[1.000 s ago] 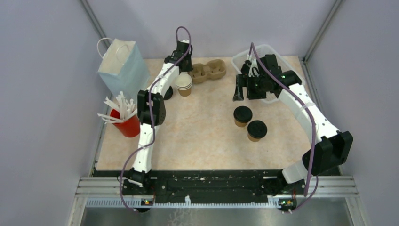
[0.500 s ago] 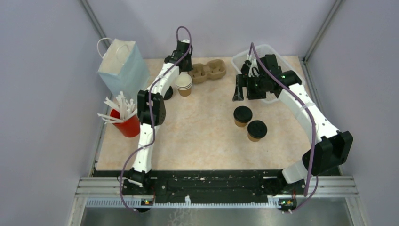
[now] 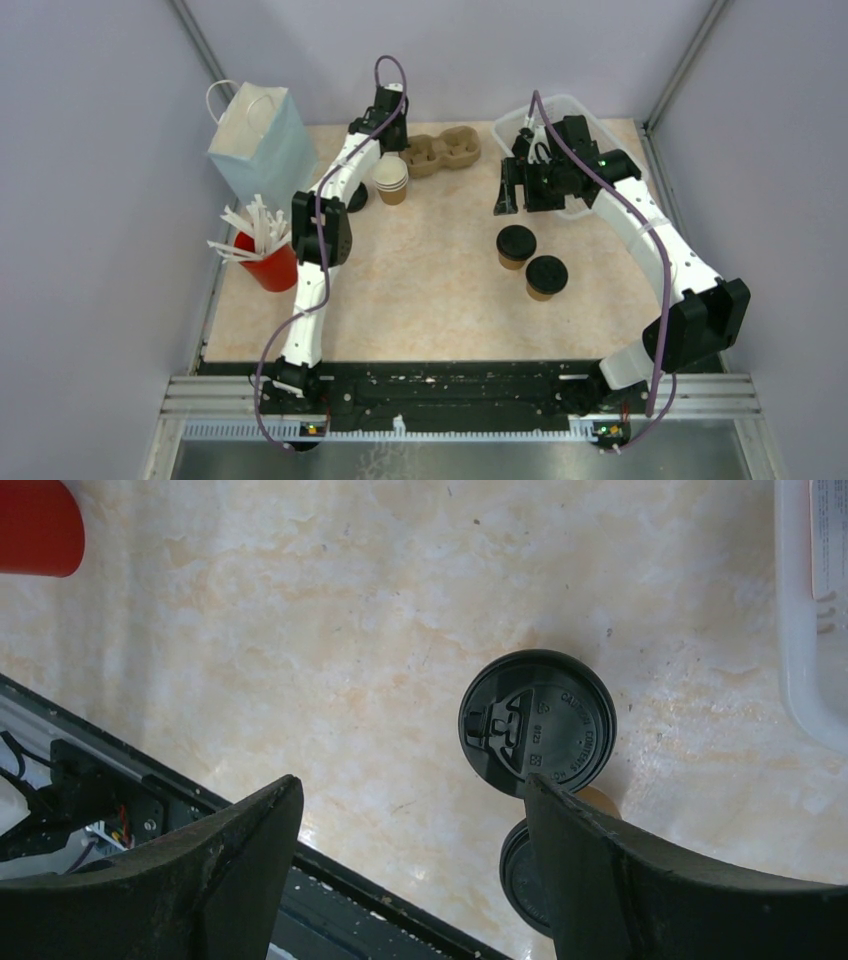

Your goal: Pack the takeout coffee

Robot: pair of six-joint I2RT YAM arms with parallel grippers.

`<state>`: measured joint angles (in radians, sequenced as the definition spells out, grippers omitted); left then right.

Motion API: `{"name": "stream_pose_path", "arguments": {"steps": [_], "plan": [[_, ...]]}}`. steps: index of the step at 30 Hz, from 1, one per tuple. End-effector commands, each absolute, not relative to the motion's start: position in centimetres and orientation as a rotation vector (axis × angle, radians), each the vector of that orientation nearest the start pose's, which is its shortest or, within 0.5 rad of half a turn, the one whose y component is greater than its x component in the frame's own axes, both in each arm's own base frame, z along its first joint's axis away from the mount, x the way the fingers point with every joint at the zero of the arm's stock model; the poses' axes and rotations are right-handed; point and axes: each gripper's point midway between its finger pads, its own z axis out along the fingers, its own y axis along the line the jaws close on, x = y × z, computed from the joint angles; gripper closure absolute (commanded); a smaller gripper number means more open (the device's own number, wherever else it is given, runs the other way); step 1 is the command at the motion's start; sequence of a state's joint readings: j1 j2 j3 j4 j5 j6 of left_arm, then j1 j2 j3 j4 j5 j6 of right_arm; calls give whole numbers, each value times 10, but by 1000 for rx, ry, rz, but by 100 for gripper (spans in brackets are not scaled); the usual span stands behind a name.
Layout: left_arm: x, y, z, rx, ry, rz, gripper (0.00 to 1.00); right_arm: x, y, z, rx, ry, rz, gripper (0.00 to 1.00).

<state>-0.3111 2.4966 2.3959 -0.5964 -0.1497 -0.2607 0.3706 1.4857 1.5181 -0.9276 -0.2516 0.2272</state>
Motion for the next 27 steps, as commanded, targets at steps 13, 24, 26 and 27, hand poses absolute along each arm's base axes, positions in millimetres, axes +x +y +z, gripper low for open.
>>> {"name": "stream_pose_path", "arguments": {"steps": [13,24,26,27], "plan": [[618,-201,239,-116,2045,-359,100,317,181,245,-316,2431,589,19],[600,-208,252,-277,2085,-506,100,316,182,245,-315,2430,595,19],[597,-214,249,-330,2109,-594,100,316,183,244,-319,2432,599,19],[595,-216,244,-372,2125,-659,100,316,183,245,-317,2431,599,19]]}}
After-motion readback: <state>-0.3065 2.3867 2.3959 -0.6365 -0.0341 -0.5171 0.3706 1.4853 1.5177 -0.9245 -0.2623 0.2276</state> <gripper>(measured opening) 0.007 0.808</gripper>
